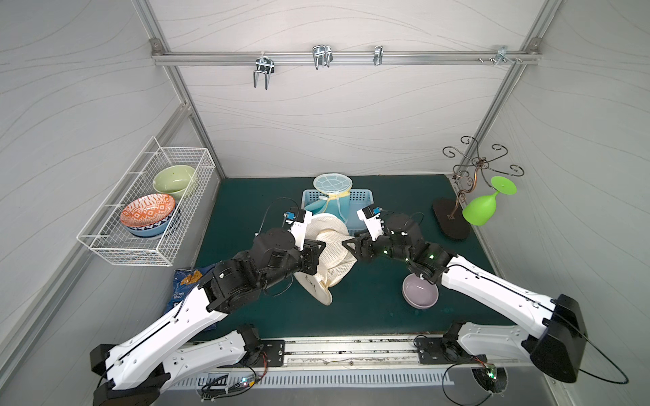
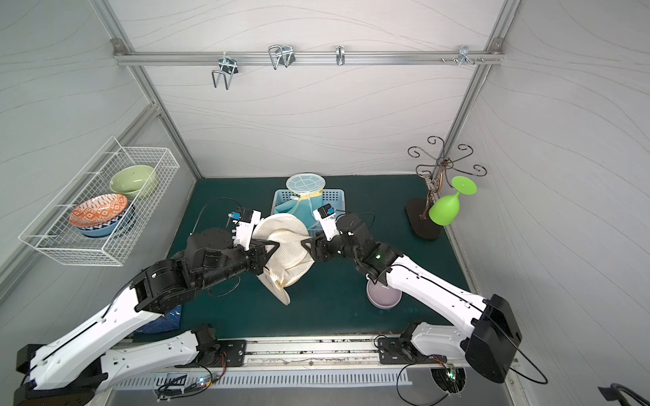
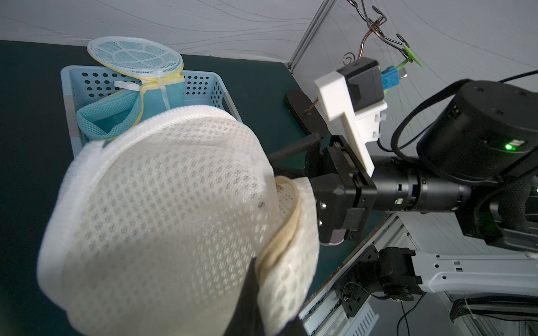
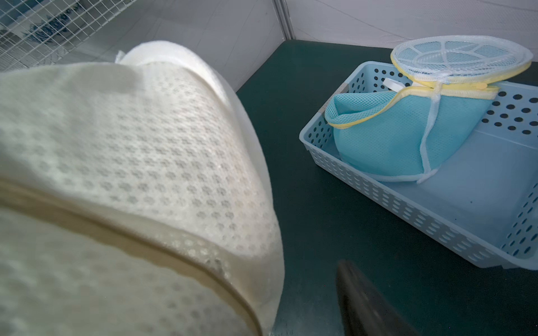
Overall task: Turn the laundry bag inside out
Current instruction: Turn over the laundry bag.
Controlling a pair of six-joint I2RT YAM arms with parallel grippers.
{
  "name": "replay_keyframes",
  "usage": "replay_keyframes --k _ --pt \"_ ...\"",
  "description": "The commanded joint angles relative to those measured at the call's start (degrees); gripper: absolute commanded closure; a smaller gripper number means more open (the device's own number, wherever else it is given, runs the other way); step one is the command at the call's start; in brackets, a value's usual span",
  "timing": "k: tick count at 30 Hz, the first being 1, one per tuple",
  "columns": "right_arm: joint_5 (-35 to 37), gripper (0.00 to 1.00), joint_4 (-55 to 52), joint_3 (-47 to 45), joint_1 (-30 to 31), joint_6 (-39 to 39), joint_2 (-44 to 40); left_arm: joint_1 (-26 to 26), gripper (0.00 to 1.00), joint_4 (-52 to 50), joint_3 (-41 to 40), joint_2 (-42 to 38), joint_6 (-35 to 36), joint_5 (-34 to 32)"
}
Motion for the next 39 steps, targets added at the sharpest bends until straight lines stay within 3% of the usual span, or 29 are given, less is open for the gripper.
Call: replay_keyframes --k 1,4,6,9,15,18,20,22,25,31,36,39 --pt "-7.2 0.50 6.6 0.0 -0.1 1.5 1.4 -0.2 1.00 2.1 2.8 -0.2 -0.6 0.5" --pt "-8.4 0.77 5.8 1.1 -0.1 1.2 2.7 -0.2 1.00 1.8 2.7 -0.4 -0.7 0.1" --pt "-9.3 1.00 2.7 2.4 -0.1 -0.2 3.3 -0.2 1.00 0.8 3.0 -0.6 -0.5 -1.0" --pt "-12.9 1.00 -5.8 5.7 0.5 -5.7 3.2 -0.2 1.00 -3.9 6.0 0.0 1.3 -7.5" --pt "-30.7 1.00 -11.1 5.6 2.4 -13.6 -0.9 0.5 1.00 -10.8 13.8 5.7 8.1 -19.7" --pt "-33.1 1.00 -10.9 5.0 6.6 -16.0 -4.3 7.4 1.00 -10.5 13.0 6.8 7.4 -13.5" --pt "-34.8 1.00 -5.7 3.7 7.9 -14.1 -7.7 13.9 1.00 -7.4 9.5 6.0 6.3 -5.0" --pt "-35.3 1.00 0.1 2.7 7.9 -11.6 -11.0 16.8 1.00 -4.7 5.4 5.2 5.7 -0.7" --pt "-37.8 1.00 12.1 0.8 4.4 -4.4 -13.2 18.8 1.00 1.5 -2.0 2.9 2.1 6.1" --pt "-48.4 1.00 50.9 -1.2 -5.1 24.9 -3.7 21.4 1.00 29.6 -19.5 -3.6 -12.0 23.6" --pt "-51.0 1.00 81.4 3.2 -5.2 48.6 7.1 22.3 1.00 39.9 -22.5 1.7 -16.5 29.3" --pt "-50.9 1.00 82.6 4.6 -3.5 51.7 8.5 22.7 1.00 48.4 -23.6 4.6 -18.8 32.8"
